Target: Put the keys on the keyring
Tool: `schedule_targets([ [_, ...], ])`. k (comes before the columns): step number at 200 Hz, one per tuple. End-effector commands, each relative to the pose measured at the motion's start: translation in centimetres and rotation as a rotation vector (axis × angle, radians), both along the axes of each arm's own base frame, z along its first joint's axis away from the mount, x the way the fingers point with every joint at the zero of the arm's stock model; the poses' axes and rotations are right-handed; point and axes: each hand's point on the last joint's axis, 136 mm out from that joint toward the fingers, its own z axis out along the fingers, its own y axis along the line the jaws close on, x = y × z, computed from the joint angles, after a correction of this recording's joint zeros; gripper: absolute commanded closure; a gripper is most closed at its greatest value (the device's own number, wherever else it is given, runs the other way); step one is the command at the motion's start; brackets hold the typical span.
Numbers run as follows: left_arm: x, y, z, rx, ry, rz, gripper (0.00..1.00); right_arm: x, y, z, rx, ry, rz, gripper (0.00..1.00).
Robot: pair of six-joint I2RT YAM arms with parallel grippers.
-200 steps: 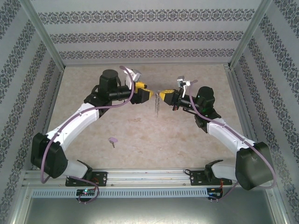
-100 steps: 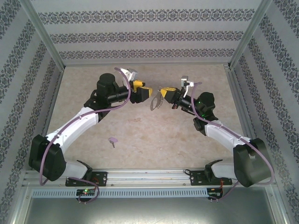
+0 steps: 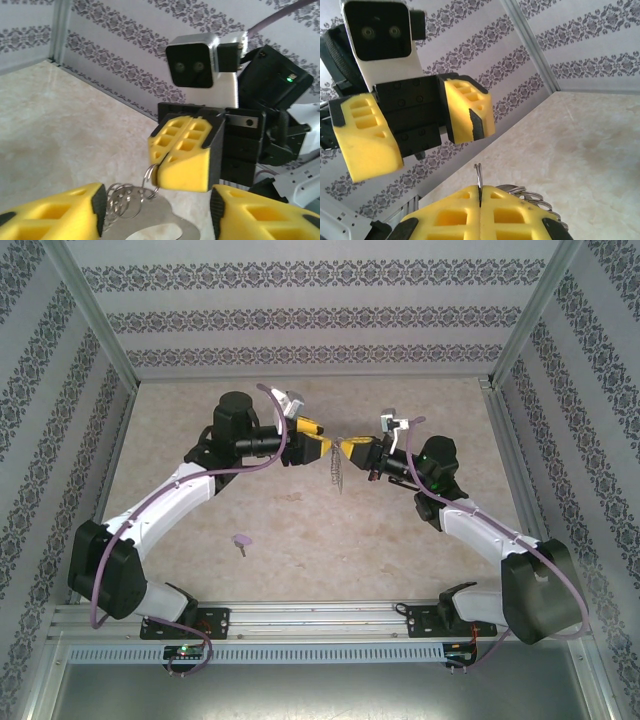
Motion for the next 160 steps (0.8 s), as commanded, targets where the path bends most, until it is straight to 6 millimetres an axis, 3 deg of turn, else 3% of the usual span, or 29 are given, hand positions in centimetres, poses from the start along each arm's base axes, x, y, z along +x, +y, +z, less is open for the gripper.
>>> schedule_targets([
  [1,-1.2,-0.9,0.2,0.004,-0.002,-0.092,0.48,-1.4,0.7,1.2,-0.002,-0.066,0.063,1.0],
  [79,-1.1,-1.4,-0.9,0.01,0.038,-0.119,0.61,-1.5,0.8,1.3,-0.002,-0.069,0.073,1.0],
  [160,-0.9,-1.9,-0.8,-0.037,0.057,-0.135,0.63,-1.4,0.7,1.6,0.009,-0.07,0.06,1.0],
])
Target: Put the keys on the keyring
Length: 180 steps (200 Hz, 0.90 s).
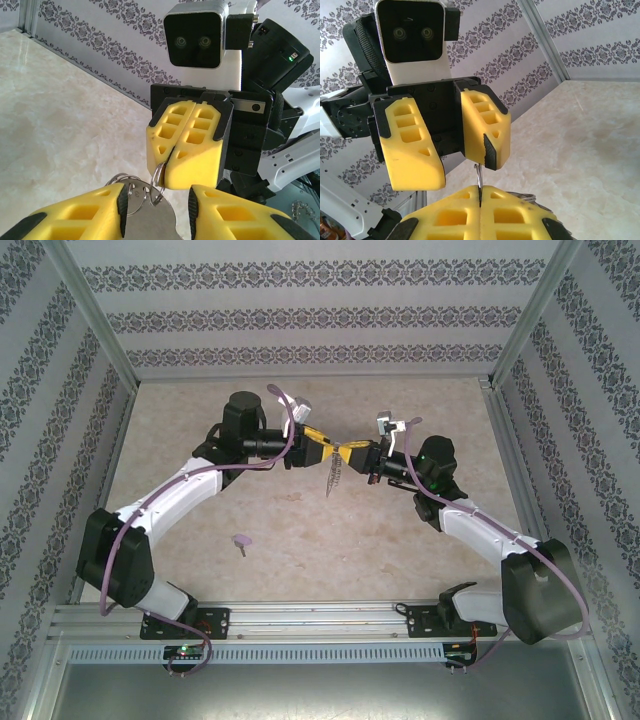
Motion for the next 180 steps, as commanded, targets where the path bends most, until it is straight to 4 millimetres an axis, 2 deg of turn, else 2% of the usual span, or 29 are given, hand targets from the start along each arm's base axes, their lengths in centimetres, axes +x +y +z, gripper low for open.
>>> schedule_targets([
  [1,-0.6,-1.0,1.6,-0.053,-0.036,-0.048,0.63,-0.7,0.3,2.1,0.023,-0.087,0.018,1.0],
  [119,-0.9,-1.9,1.3,-0.064,-0.016,-0.08,0.78,-1.0,0.2,2.5,0.031,-0.092,0.018,1.0],
  [147,-1.0,-2.0,1.2,-0.063,-0.019,-0.082,0.86,-0.9,0.1,2.4,0.03,-0.092,0.015,1.0],
  [175,-1.1,-1.9,1.1,-0.061,-0.029,-0.079,1.0,-0.7,-0.1,2.3,0.026,-0.086,0.005,1.0],
  [180,-1.1,-1.9,1.0,-0.058,-0.031,-0.076,1.0,-0.6,-0.4,2.3,0.025,-0.083,-0.006,0.9],
])
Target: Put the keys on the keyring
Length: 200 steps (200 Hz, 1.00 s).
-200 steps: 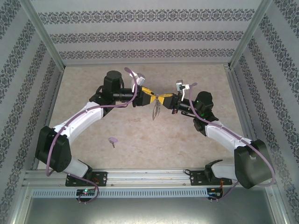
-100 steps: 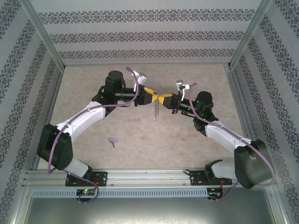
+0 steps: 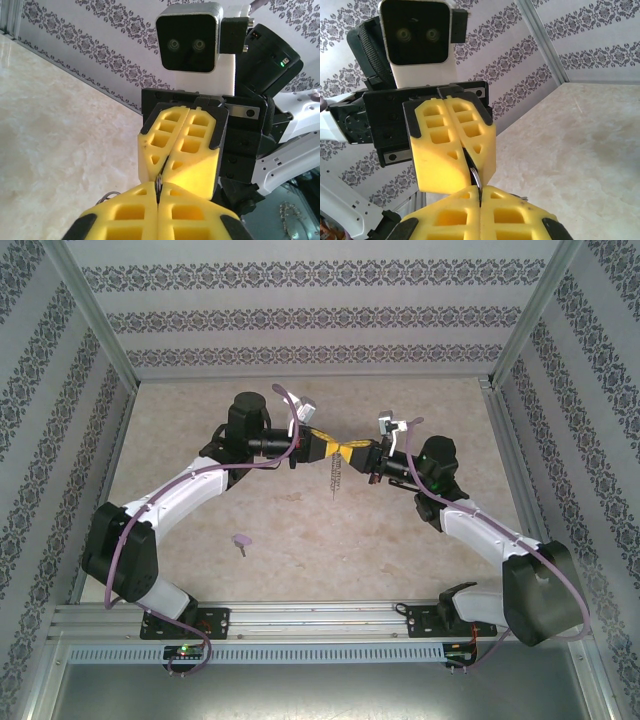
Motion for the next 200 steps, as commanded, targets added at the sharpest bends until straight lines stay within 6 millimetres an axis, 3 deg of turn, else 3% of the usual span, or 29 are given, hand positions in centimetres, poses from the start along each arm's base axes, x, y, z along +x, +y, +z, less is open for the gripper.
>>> schedule_targets([
  [1,-0.9,-0.7,0.8,-0.021,-0.041,-0.037,1.0,-0.4,-0.3,2.0,0.022,-0.074,-0.007,0.88],
  [8,-0.9,-0.7,0.8,-0.017,-0.049,-0.029,1.0,0.0,-1.1,2.0,0.021,-0.066,-0.037,0.71],
  [16,-0.8,-0.5,0.7,-0.012,-0.061,-0.022,1.0,0.7,-2.4,1.8,0.027,-0.047,-0.095,0.59],
  [35,-0.6,-0.2,0.7,0.003,-0.099,0.014,1.0,1.9,-5.5,1.6,0.047,-0.006,-0.235,0.48],
  [76,0.7,0.4,1.0,-0.001,-0.253,0.115,1.0,2.9,-8.6,-1.1,0.021,0.103,-0.419,0.44],
  [99,0.5,0.5,1.9,-0.054,-0.403,0.125,1.0,3.1,-10.0,-2.6,0.009,0.133,-0.502,0.42],
  [140,-0.3,0.2,2.9,-0.143,-0.64,0.083,1.0,2.5,-9.6,-3.1,-0.007,0.125,-0.469,0.41],
  [200,-0.6,-0.5,1.5,-0.186,-0.677,0.009,1.0,2.1,-8.7,-2.8,-0.022,0.117,-0.411,0.42],
])
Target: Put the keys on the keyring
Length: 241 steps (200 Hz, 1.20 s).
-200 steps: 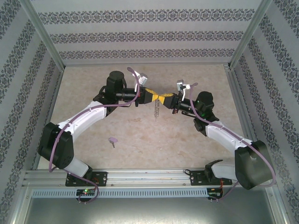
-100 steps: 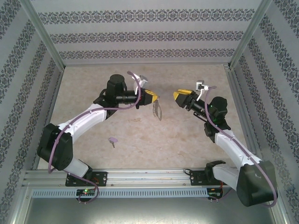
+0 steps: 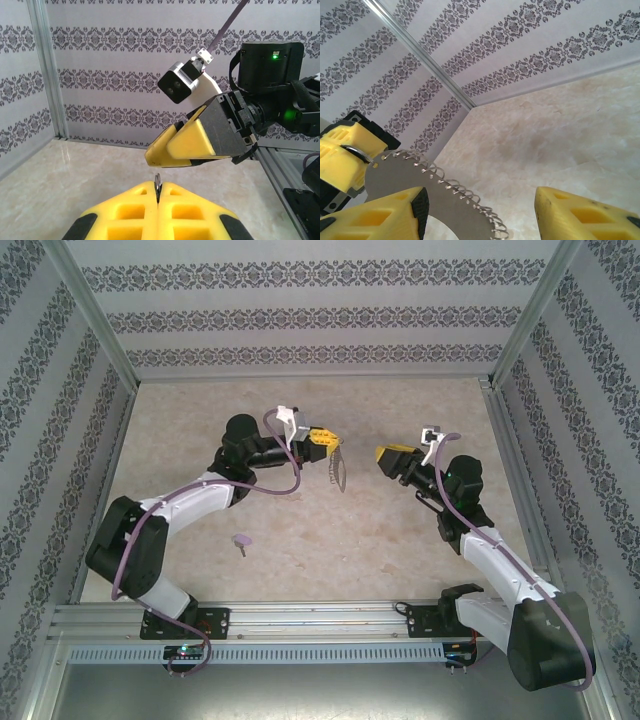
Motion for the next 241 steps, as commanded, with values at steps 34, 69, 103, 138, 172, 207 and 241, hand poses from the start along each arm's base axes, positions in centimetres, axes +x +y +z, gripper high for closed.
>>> schedule_targets([
  [34,-1.6,-0.3,-0.1,-0.038,-0.079,-0.068,1.0,-0.6,0.7,0.9,-0.012,-0.031,0.06,0.42],
  [69,-1.4,-0.1,-1.9,0.067,0.031,-0.041,1.0,-1.1,0.9,0.8,-0.017,-0.025,0.068,0.42],
  [103,-0.7,0.5,-3.8,0.256,0.211,0.025,1.0,-1.7,1.3,0.7,-0.027,-0.021,0.086,0.42],
  [138,-0.8,1.0,-4.5,0.372,0.351,0.037,1.0,-2.1,2.4,0.7,-0.054,-0.032,0.128,0.41],
  [172,-2.0,0.9,-4.5,0.41,0.39,-0.024,1.0,-2.9,4.4,1.3,-0.077,-0.081,0.288,0.42],
  [207,-3.0,0.8,-4.5,0.419,0.367,-0.082,1.0,-3.1,5.6,2.0,-0.074,-0.12,0.387,0.42],
  [241,-3.6,0.4,-4.5,0.404,0.317,-0.131,1.0,-3.8,7.0,2.0,-0.069,-0.126,0.492,0.45],
])
